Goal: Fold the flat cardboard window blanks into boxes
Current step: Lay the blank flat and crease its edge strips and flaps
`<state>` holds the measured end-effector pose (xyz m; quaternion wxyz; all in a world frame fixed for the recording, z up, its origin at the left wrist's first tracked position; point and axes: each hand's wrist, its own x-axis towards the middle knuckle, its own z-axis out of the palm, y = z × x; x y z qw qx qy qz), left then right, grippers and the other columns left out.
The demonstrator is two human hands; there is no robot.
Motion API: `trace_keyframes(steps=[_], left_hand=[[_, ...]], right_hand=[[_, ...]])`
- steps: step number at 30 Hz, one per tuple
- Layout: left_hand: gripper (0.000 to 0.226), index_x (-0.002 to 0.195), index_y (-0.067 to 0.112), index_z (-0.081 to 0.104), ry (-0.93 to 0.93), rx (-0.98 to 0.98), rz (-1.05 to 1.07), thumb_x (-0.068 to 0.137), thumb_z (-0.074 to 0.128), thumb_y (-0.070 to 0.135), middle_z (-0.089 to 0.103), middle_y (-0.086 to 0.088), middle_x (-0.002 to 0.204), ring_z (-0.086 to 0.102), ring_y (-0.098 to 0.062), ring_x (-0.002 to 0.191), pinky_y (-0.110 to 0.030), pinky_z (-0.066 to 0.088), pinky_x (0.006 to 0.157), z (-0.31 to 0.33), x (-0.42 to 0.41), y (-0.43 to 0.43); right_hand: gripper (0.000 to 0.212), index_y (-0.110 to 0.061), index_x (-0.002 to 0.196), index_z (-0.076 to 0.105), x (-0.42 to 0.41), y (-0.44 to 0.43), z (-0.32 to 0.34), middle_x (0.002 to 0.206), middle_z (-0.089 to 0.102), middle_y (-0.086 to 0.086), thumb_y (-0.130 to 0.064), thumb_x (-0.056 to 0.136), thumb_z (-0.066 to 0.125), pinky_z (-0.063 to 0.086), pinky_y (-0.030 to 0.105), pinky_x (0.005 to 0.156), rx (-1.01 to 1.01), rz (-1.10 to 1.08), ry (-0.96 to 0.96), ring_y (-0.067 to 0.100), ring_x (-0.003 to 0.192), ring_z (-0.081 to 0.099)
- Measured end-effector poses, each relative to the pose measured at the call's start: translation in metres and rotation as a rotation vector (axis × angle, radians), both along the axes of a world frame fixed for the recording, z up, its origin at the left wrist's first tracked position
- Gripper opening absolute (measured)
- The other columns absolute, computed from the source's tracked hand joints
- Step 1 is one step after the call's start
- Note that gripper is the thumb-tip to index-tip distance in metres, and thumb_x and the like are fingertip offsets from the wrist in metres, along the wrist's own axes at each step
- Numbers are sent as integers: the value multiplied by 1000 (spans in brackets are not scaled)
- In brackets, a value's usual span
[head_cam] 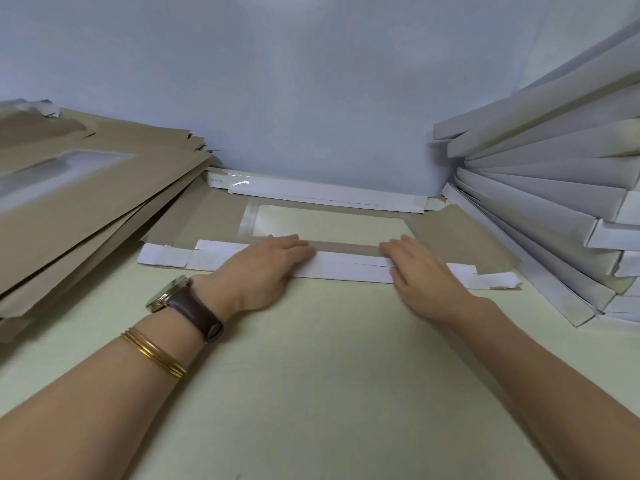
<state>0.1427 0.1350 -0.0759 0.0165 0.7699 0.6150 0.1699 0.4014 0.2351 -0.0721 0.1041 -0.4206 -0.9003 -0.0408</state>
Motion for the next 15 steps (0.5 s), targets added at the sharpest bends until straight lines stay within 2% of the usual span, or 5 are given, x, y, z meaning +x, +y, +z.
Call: trace_keyframes(steps=[1,3,5,9,15], left_hand=[[46,147,22,37,21,-38,-12,101,36,15,33,2,154,22,-17,145,-39,17,119,-3,4,2],[50,152,24,23,112,-128,2,104,26,37,17,6,160,8,-11,148,-39,7,120,-7,12,5],[59,155,23,11,150,-199,22,102,19,48,5,9,162,-2,-8,148,-35,-1,119,-10,18,8],[61,154,22,-6,141,-283,16,102,13,47,-9,9,161,-9,-6,147,-32,-4,120,-13,19,8],[65,153,20,-8,151,-347,47,100,13,52,-12,7,161,-13,-4,146,-29,-6,120,-12,17,7]], right_hand=[[45,-17,148,31,-9,-5,-2,154,30,1,-23,103,34,16,35,117,-30,19,1,20,147,15],[52,-16,152,23,-30,-16,-5,161,18,1,-38,104,25,7,34,120,-118,58,5,15,149,4],[63,-13,154,17,-52,-24,-8,162,12,1,-49,102,21,3,32,120,-185,95,4,13,149,-1],[75,-9,155,7,-80,-33,-17,163,3,2,-59,99,15,-1,32,121,-311,107,-9,11,149,-7],[82,-12,155,2,-76,-25,-22,163,-2,0,-67,94,13,-6,26,116,-373,90,-35,9,148,-8]])
